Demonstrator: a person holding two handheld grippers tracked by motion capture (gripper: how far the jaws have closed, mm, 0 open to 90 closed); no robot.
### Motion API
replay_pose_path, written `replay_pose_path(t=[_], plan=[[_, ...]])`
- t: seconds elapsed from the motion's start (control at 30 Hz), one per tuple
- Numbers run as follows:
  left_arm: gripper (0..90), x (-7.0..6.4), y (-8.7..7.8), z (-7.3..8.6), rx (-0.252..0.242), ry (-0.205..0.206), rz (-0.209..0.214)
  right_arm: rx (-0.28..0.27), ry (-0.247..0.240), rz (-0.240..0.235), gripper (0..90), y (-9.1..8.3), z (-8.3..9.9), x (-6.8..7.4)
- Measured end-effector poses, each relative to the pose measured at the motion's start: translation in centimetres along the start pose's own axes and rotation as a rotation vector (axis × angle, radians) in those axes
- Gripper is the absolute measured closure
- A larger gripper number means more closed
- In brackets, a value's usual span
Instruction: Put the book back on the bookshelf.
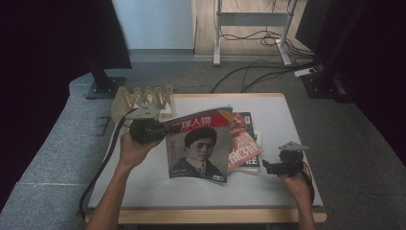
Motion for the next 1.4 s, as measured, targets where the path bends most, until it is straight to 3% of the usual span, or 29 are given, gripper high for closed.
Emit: replay_pose_path(t=[0.3, 1.4], plan=[[86.6, 0.0, -0.8, -0.1, 0.009, -0.013, -0.009, 0.048, 0.030, 0.008, 0.0, 1.4, 2.0, -0.9], [86.9, 0.8, -7.1, 0.4, -0.020, -0.074, -0.138, 0.024, -0.003, 0.032, 1.0, 1.3, 2.1, -0.5]])
Point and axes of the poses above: each handheld gripper's, and its own axes: y roughly forward along the jaws, z roughly out of its underside, x roughly to its left, the point moved 2 cm from there along y, roughly forward along the jaws, and after that the axes turned 6 degrees about y, right-handed, at the moved point
